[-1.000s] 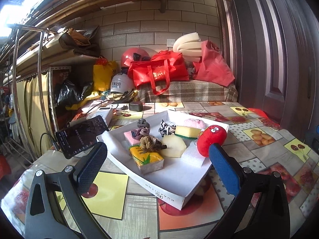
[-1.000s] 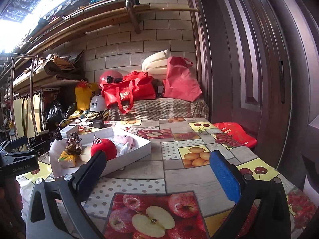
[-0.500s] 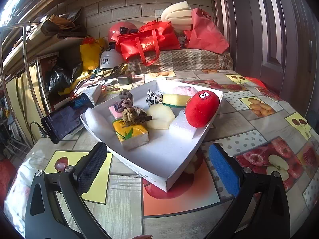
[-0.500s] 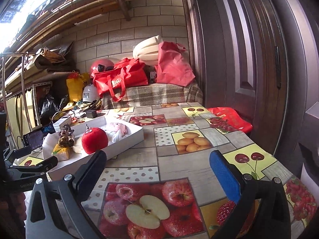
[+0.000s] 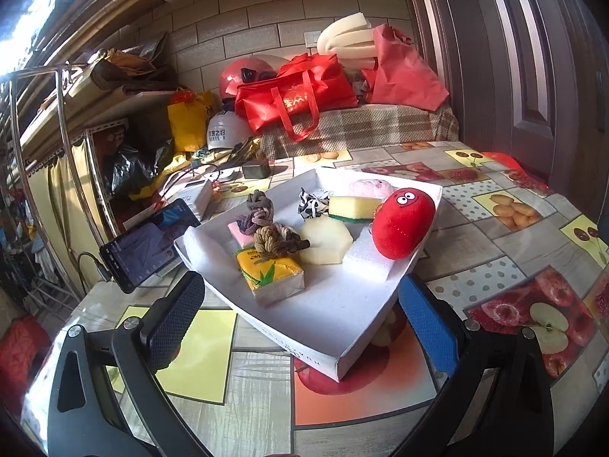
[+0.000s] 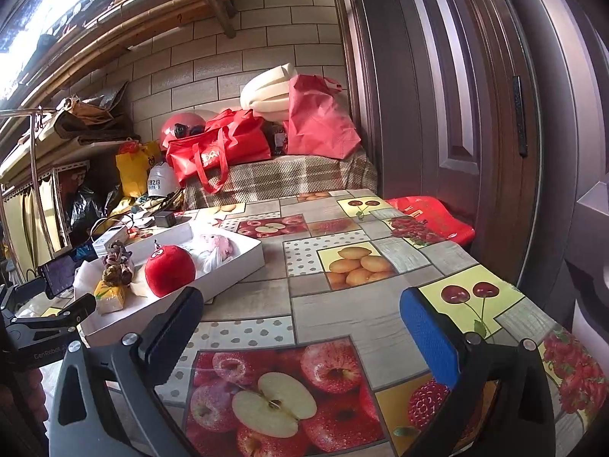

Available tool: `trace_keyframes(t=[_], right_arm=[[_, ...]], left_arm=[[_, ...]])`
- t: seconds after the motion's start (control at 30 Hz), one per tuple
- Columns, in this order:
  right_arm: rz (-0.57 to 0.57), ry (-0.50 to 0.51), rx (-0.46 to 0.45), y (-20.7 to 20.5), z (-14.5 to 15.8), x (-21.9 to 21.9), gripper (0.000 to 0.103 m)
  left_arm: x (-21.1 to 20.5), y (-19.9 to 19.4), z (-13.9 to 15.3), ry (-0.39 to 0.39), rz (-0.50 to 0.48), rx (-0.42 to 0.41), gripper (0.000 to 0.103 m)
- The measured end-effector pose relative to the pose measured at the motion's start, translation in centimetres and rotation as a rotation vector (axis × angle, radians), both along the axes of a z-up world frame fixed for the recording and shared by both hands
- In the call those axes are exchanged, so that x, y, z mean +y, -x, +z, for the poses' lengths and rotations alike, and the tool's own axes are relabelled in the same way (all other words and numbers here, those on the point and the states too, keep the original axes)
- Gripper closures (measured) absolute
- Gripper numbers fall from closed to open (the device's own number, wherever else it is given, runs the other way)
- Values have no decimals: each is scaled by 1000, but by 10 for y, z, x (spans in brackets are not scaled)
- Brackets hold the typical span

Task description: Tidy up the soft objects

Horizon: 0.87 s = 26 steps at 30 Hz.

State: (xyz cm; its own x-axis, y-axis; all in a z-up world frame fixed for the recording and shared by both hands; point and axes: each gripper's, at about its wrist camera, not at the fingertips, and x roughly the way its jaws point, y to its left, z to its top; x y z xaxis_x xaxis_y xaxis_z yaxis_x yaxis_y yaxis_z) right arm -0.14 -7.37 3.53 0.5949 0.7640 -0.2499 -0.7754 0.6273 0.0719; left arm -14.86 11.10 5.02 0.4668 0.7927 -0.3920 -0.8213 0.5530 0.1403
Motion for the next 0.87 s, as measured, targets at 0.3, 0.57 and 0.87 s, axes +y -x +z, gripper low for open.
trace_keyframes(t=[0.3,0.57,0.87], right_arm=[[8,6,-2,0,0,2,0],[7,15,-8,0,0,3,0],[8,19,-12,3,0,5,0]], left_arm=[[-2,4,18,37,-50,-47,0],[3,6,21,50,-28,-52,0],[15,8,16,95,1,-45,0]])
